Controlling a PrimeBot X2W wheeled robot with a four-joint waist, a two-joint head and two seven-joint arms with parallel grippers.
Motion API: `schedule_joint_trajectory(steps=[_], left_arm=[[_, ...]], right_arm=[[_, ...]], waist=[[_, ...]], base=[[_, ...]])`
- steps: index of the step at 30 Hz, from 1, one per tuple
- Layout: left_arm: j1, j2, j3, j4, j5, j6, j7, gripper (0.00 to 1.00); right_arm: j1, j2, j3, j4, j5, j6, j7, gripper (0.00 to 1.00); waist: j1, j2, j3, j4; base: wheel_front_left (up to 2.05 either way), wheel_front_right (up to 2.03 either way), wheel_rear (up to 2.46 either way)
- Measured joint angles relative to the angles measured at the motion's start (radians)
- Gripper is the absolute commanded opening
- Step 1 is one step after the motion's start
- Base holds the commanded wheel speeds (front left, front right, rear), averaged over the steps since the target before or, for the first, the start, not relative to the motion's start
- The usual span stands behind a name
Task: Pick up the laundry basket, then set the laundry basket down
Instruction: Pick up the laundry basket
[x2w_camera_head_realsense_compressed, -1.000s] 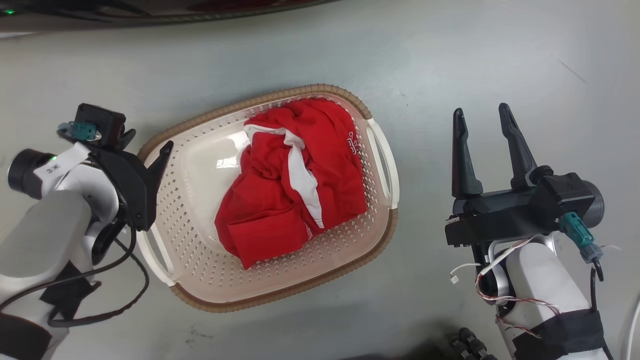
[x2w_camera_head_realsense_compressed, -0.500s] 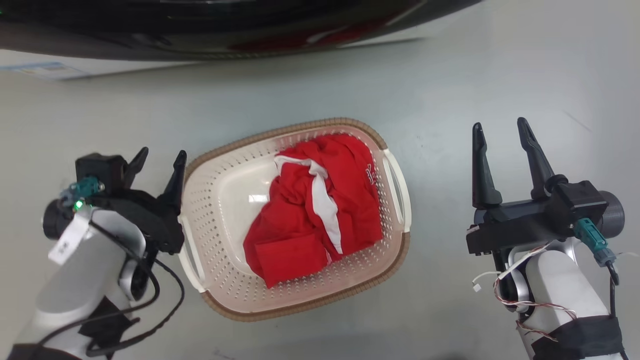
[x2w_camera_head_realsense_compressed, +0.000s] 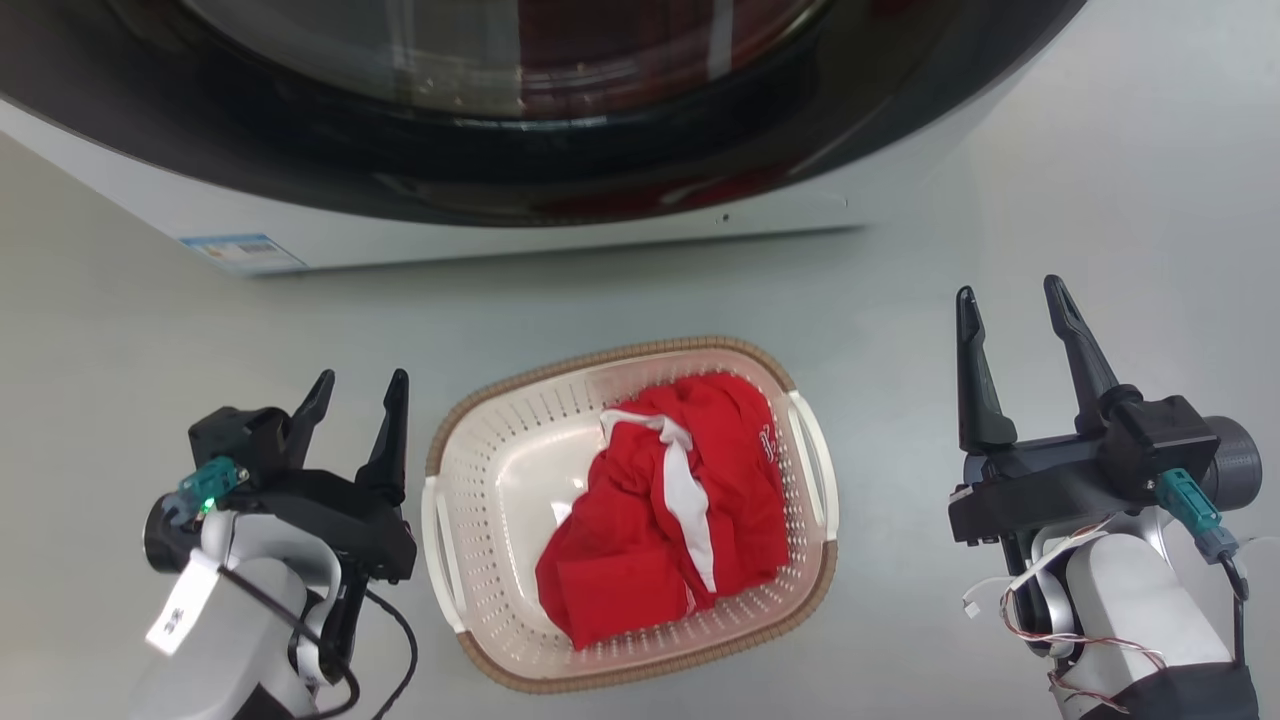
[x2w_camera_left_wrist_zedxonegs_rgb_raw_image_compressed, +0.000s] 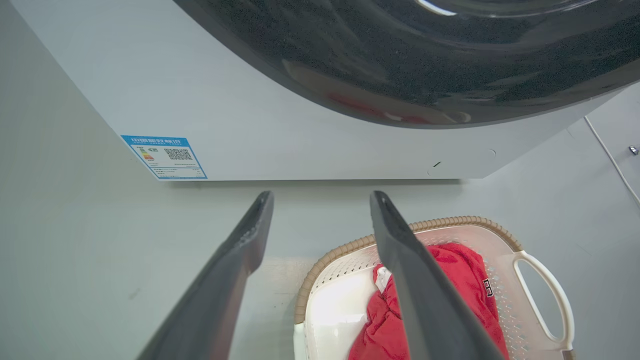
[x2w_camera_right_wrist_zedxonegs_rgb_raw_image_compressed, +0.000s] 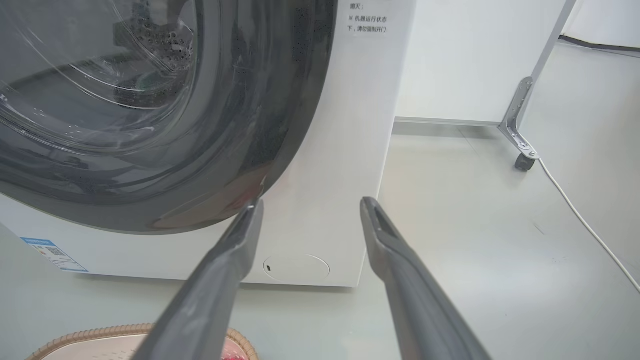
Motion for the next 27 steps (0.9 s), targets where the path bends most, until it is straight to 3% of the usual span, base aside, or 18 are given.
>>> schedule_joint_trajectory(steps=[9, 27], left_arm=[[0.13, 0.02, 0.074, -0.189, 0.088, 0.053, 0.0, 1.0], [0.426, 0.042, 0.147, -0.479, 0.247, 0.086, 0.0, 1.0]], right_arm=[[0.05, -0.002, -0.006, -0.021, -0.003, 0.002, 0.0, 1.0], [0.243, -0.02, -0.016, -0.082, -0.013, 0.002, 0.0, 1.0]], waist=[[0.0001, 0.0, -0.136, 0.016], [0.0, 0.0, -0.394, 0.019]], base=[[0.0, 0.0, 0.0], [0.0, 0.0, 0.0]])
